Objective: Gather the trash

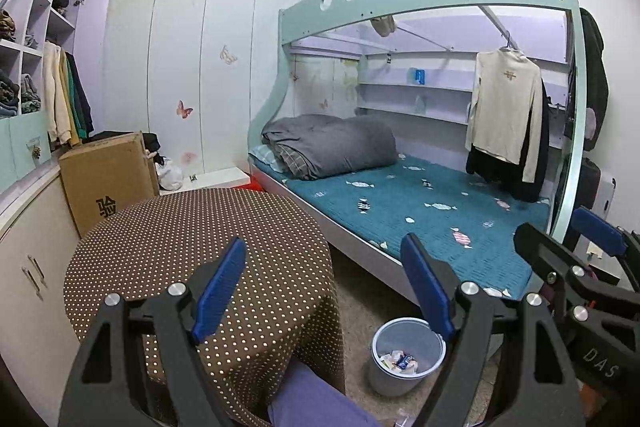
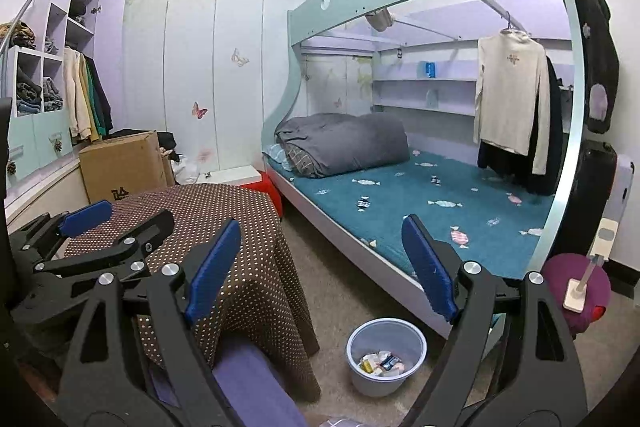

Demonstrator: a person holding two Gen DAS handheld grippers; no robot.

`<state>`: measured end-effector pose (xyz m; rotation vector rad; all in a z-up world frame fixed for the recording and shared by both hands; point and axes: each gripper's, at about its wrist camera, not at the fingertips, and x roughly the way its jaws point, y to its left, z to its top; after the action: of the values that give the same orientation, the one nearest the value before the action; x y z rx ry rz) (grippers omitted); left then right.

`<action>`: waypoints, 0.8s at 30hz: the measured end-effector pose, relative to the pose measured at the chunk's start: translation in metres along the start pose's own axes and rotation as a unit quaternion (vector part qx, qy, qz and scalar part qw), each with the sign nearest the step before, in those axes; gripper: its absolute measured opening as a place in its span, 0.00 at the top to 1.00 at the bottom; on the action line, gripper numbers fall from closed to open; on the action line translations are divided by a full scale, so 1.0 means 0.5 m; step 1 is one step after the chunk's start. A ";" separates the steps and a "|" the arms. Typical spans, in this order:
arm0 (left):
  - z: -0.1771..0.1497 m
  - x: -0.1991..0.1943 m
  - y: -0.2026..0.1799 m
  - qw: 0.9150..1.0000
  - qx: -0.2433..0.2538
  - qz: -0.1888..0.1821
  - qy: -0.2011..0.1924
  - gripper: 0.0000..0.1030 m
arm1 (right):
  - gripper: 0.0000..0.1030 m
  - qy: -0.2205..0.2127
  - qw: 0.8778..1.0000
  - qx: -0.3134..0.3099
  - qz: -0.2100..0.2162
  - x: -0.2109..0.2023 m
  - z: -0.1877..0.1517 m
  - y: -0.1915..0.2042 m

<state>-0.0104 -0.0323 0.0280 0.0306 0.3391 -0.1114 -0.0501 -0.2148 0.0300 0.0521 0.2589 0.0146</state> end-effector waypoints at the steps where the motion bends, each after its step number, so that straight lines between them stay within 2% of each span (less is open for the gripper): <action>1: 0.001 0.005 0.000 1.000 0.001 -0.002 0.001 0.24 | 0.20 0.001 1.000 0.001 -0.001 0.004 -0.001 -0.001; 12: 0.005 0.087 -0.010 0.999 -0.004 -0.014 0.034 0.23 | 0.19 0.031 0.999 0.022 -0.007 0.069 -0.012 -0.023; 19: -0.005 0.113 -0.018 0.999 -0.001 -0.015 0.046 0.23 | 0.19 0.047 0.998 0.029 -0.011 0.094 -0.017 -0.038; 24: -0.007 0.114 -0.015 0.999 -0.005 -0.015 0.046 0.21 | 0.18 0.043 0.999 0.027 -0.017 0.089 -0.015 -0.036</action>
<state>0.0412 -0.0456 0.0056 0.0213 0.4329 -0.1380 -0.0086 -0.2314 0.0105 0.1001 0.3452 -0.0232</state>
